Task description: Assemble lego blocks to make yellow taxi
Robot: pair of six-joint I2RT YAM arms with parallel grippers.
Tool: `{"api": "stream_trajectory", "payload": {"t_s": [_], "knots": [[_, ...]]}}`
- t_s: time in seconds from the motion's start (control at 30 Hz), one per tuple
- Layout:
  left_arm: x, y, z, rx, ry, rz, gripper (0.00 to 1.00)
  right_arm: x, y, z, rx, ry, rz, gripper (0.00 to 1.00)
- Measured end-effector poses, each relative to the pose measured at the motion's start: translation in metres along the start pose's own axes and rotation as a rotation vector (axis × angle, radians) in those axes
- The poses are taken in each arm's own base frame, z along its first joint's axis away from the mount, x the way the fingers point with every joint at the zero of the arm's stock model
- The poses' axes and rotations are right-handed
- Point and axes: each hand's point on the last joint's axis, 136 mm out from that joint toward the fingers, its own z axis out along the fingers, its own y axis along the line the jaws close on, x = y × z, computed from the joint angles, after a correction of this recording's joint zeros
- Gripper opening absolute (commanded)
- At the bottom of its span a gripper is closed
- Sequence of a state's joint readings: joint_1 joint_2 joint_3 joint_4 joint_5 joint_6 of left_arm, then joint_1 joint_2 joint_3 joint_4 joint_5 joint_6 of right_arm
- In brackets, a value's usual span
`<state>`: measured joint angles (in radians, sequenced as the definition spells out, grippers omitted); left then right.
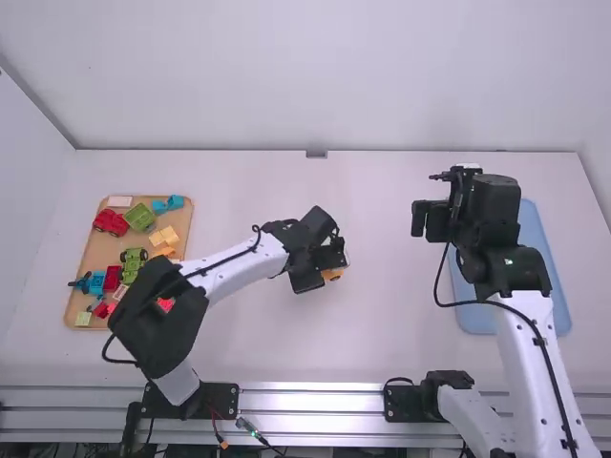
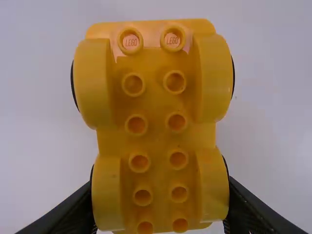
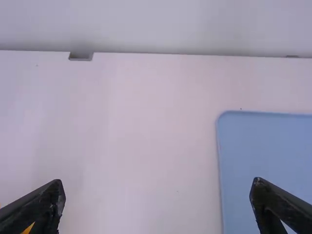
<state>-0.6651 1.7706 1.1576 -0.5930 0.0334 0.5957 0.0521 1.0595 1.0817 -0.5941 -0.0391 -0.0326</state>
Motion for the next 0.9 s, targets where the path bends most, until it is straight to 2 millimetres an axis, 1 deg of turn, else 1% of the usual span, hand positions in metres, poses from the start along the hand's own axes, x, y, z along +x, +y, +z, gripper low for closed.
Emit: {"api": "stream_trajectory", "payload": {"t_s": [0.03,0.07,0.1,0.13,0.17,0.2,0.23,0.27,0.33,0.37,0.4,0.47,0.5,0.53,0.57,0.77,0.9], "knots": [[0.002,-0.001,0.005,0.009,0.014,0.014,0.11,0.0,0.001,0.0,-0.004,0.0,-0.002,0.99],[0.007,-0.003,0.016,0.024,0.038,0.045,0.08,0.001,0.004,-0.002,-0.011,0.003,-0.007,0.99],[0.009,-0.004,0.02,0.03,0.05,0.06,0.08,0.002,0.005,-0.002,-0.015,0.005,-0.011,0.99],[0.011,-0.005,0.025,0.036,0.063,0.079,0.08,0.002,0.006,-0.002,-0.019,0.005,-0.016,0.99],[0.014,-0.005,0.031,0.043,0.076,0.102,0.1,0.002,0.008,-0.003,-0.023,0.003,-0.027,0.99],[0.015,-0.004,0.034,0.043,0.082,0.122,0.18,0.002,0.009,-0.003,-0.026,0.003,-0.034,0.99],[0.015,-0.004,0.034,0.042,0.082,0.13,0.22,0.002,0.01,-0.003,-0.028,0.003,-0.04,0.99],[0.015,-0.002,0.035,0.041,0.08,0.144,0.27,0.002,0.01,-0.003,-0.029,0.003,-0.044,0.99],[0.014,-0.001,0.035,0.036,0.075,0.181,0.43,0.002,0.01,-0.003,-0.029,0.004,-0.05,0.99],[0.014,-0.001,0.035,0.037,0.075,0.206,0.53,0.002,0.01,-0.003,-0.03,0.004,-0.054,0.99],[0.015,-0.001,0.035,0.038,0.076,0.213,0.54,0.002,0.01,-0.003,-0.03,0.004,-0.055,0.99],[0.014,0.0,0.035,0.037,0.073,0.238,0.63,0.002,0.01,-0.003,-0.03,0.004,-0.057,0.99],[0.012,0.001,0.035,0.032,0.066,0.261,0.72,0.002,0.01,-0.003,-0.03,0.003,-0.061,0.99],[0.011,0.002,0.035,0.028,0.062,0.264,0.77,0.002,0.01,-0.003,-0.03,0.004,-0.061,0.99],[0.009,0.003,0.036,0.02,0.053,0.273,1.0,0.002,0.01,-0.003,-0.03,0.005,-0.062,0.99],[0.005,0.008,0.036,-0.003,0.04,0.278,0.99,0.003,0.01,-0.003,-0.03,0.006,-0.063,0.99],[0.015,0.009,0.034,-0.01,0.094,0.221,0.99,0.002,0.01,-0.003,-0.03,0.006,-0.061,0.99]]}}
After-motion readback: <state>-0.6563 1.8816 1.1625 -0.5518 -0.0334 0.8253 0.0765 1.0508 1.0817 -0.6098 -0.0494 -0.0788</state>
